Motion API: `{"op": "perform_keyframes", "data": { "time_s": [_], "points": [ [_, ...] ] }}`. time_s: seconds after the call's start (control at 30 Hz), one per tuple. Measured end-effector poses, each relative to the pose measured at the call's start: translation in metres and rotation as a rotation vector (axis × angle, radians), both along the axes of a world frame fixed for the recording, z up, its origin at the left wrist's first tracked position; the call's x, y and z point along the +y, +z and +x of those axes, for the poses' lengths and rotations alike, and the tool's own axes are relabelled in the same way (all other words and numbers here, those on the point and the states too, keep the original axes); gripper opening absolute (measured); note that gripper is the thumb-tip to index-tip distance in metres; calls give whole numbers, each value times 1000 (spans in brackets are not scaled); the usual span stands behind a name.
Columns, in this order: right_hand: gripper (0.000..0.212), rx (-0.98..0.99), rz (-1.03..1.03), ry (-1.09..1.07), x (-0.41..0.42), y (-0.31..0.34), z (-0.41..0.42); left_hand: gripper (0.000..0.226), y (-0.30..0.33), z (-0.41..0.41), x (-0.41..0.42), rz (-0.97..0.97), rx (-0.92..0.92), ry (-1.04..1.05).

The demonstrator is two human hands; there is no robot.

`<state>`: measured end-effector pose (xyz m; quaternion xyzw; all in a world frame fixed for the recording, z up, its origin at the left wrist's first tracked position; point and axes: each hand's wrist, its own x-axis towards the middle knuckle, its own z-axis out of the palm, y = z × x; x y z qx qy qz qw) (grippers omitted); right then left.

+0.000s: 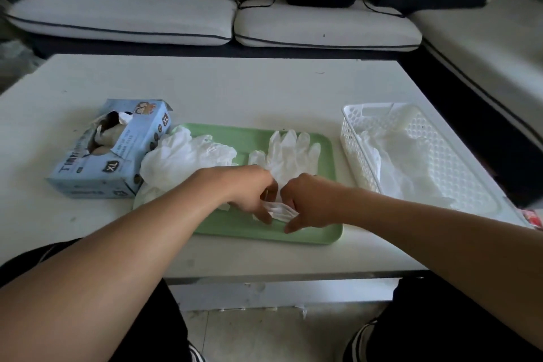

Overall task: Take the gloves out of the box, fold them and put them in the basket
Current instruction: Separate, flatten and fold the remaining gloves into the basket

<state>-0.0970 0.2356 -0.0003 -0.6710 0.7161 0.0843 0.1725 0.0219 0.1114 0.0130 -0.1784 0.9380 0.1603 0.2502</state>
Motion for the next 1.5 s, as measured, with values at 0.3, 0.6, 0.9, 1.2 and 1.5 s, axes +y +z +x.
{"op": "perform_keyframes", "data": {
  "time_s": [0.3,0.6,0.9,1.2,1.5],
  "points": [
    [20,-432,96,-179,-21,27,-20,59,-8,6,3,-1,209,36],
    [28,-1298,-104,-306,-13,92,-77,23,46,-6,-20,680,908,465],
    [43,-1384,-466,-487,-4,82,-65,58,56,-27,-8,804,1122,607],
    [34,-1396,-759,-586,22,115,-81,80,84,-40,19,813,1185,532],
    [20,-1277,-945,-615,83,163,-132,41,126,-107,77,985,1108,583]
  ]
}}
